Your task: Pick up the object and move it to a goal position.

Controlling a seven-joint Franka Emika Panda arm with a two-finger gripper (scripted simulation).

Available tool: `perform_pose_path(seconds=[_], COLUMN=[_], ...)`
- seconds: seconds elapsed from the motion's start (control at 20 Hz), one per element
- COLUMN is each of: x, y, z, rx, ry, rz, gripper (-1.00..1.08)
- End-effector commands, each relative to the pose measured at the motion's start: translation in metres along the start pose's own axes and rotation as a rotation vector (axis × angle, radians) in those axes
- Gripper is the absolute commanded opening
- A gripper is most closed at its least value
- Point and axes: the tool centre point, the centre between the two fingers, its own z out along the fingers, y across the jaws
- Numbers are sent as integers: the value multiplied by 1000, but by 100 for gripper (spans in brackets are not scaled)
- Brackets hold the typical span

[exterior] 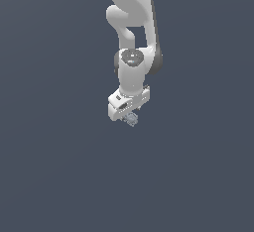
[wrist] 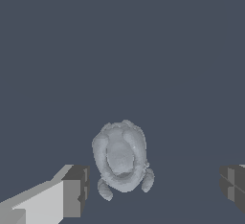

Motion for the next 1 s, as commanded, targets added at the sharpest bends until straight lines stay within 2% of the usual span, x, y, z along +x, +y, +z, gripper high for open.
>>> perform_pose_path(seconds=[0.0, 0.45, 0.95], x=[-4, -12, -14], y=[-6, -19, -21], z=[6, 20, 27], rx=[4, 15, 17], ry=[-2, -4, -5], rz=[-61, -188, -202], gripper=[100, 100, 100])
